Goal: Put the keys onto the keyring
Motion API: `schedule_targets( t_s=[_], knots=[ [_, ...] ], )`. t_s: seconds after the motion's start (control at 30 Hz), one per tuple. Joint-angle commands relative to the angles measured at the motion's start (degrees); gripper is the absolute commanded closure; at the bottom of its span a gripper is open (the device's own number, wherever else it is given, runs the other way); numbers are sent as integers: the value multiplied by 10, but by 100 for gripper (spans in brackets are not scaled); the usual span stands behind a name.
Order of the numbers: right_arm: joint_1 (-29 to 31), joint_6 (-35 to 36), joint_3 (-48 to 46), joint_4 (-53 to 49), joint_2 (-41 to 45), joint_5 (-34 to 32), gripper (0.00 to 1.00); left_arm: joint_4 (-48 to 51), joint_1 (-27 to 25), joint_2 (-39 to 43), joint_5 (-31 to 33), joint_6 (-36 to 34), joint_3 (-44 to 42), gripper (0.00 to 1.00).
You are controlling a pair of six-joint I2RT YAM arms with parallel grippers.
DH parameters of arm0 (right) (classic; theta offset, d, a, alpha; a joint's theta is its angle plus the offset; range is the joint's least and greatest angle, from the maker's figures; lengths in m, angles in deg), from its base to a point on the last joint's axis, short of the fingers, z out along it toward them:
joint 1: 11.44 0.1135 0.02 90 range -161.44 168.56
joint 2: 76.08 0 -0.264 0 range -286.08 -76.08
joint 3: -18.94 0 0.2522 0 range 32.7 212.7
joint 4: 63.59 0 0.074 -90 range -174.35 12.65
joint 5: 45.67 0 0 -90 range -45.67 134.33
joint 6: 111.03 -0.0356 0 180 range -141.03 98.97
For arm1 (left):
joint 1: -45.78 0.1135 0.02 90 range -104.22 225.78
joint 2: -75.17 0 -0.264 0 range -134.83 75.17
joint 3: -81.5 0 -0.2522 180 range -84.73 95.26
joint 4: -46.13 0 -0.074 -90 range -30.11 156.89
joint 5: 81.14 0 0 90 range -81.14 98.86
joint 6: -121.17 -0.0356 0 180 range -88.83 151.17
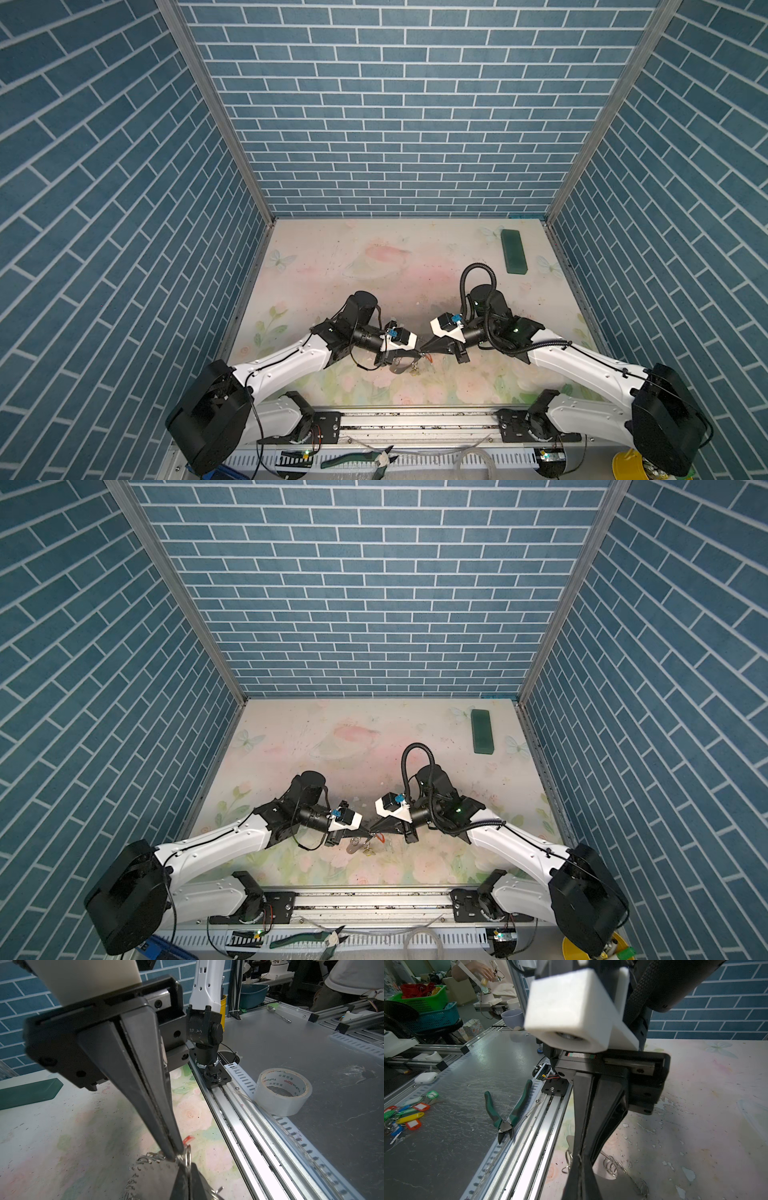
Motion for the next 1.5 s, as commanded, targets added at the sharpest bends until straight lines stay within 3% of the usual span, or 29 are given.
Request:
schedule_targets(
  t_s=[0.0,0.23,0.47,0.63,0.97,1.33,1.47],
  knots=[
    [-4,32,34,2,-19,-31,100,-39,-11,15,-26,2,-13,100],
    [-4,4,33,13,-41,-64,100,-166,-10,21,3,80,-45,100],
    [-4,-21,50,-10,-39,-91,88,-285,0,0,33,158,-68,100],
    [-4,-26,42,-14,-19,-116,81,-304,5,-10,66,170,-72,100],
    [-5,-74,60,-18,15,-278,65,-340,8,-21,95,187,-82,100],
    [-6,-80,77,-33,32,-333,64,-382,9,-43,128,211,-87,100],
    [-5,-52,65,-57,75,-317,68,-403,16,-39,150,227,-92,100]
  ],
)
